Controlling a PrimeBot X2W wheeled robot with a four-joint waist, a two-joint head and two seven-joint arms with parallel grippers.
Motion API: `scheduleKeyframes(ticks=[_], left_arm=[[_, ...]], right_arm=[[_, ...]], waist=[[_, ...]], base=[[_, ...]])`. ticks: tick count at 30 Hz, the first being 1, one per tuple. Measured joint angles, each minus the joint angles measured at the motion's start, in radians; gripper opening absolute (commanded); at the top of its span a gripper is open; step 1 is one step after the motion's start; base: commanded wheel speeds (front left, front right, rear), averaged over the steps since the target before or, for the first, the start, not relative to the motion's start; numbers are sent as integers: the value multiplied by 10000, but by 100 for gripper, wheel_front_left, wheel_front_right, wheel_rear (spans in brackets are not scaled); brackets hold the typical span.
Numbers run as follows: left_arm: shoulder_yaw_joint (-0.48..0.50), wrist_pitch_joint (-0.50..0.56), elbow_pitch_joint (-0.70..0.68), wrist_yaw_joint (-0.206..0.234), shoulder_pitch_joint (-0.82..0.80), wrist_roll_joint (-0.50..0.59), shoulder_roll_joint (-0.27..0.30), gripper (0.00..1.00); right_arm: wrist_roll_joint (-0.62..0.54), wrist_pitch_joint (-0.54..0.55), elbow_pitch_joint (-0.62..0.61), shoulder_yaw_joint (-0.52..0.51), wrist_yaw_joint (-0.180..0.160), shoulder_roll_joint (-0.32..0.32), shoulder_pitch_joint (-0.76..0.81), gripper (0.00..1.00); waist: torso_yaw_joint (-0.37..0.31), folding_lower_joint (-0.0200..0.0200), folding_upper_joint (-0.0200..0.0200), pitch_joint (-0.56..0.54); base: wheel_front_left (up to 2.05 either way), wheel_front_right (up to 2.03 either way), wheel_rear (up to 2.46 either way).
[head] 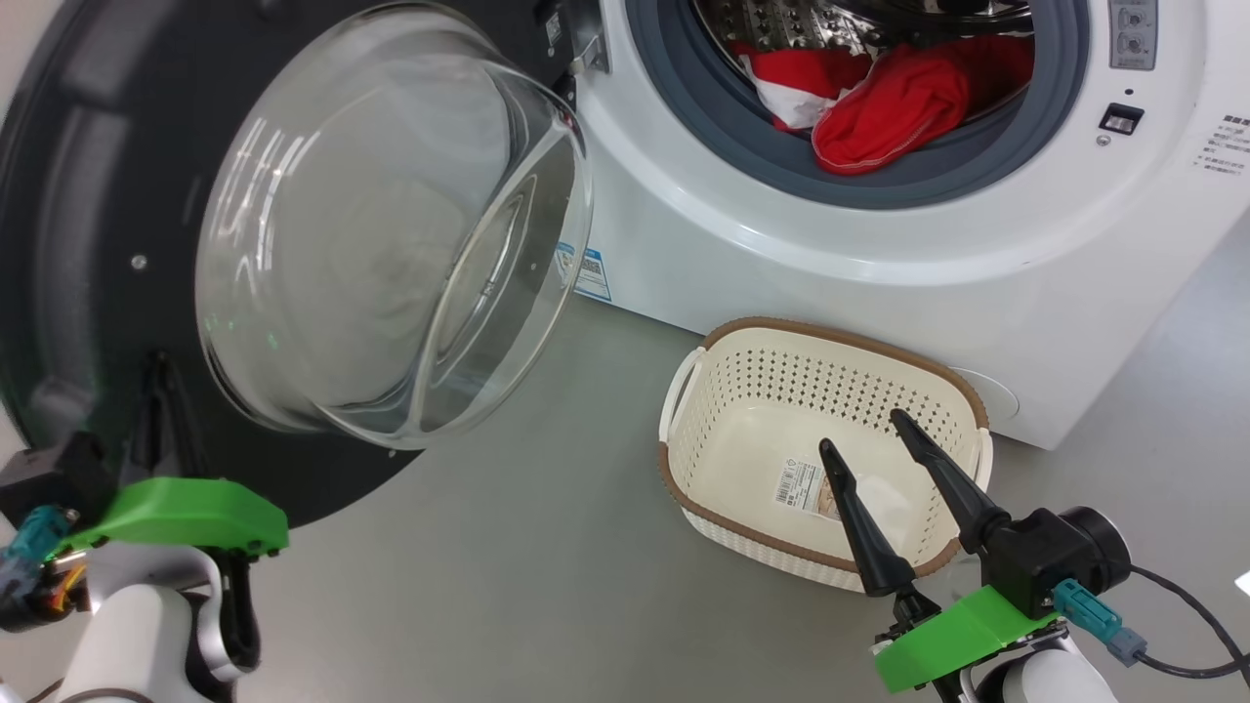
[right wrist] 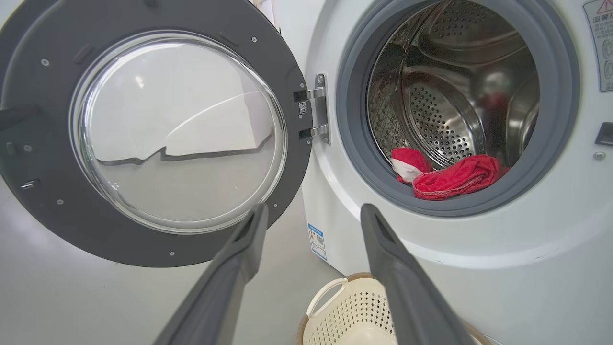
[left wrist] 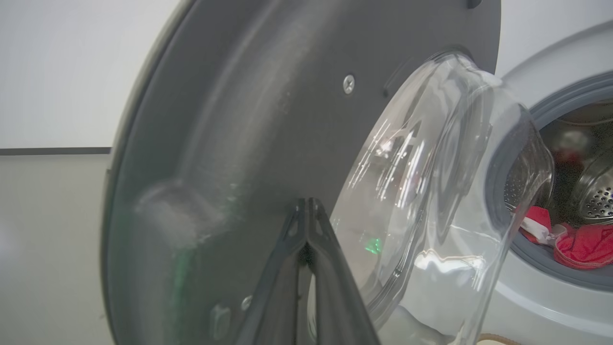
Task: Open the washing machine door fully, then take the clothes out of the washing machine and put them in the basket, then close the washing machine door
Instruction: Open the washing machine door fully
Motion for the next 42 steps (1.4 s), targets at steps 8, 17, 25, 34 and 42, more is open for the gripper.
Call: scheduleKeyframes(ticks=[8, 17, 25, 34, 42], left_arm=[[489, -29, 865, -144, -514, 0, 211, 0], [1166, -31, 1377, -391, -771, 153, 397, 0], [1582, -31, 1699, -631, -981, 382, 435, 0], [1741, -31, 1609, -715, -1052, 907, 357, 0], [1801, -42, 213, -704, -848, 1427, 105, 100]], right_arm=[[-48, 0, -27, 123, 0, -46, -4, 100], [-48, 2, -65, 75, 0, -88, -7, 100], [-42, 15, -77, 75, 0, -100, -12, 100], [52, 13, 0, 59, 0, -40, -12, 100], [305, 2, 142, 27, 0, 6, -10, 100]], waist=[[-205, 0, 0, 95], [-451, -1, 0, 105], [-585, 0, 0, -10], [-689, 0, 0, -292], [-783, 0, 0, -546]], base=[[0, 0, 0], [0, 0, 0], [0, 0, 0], [0, 0, 0], [0, 0, 0]])
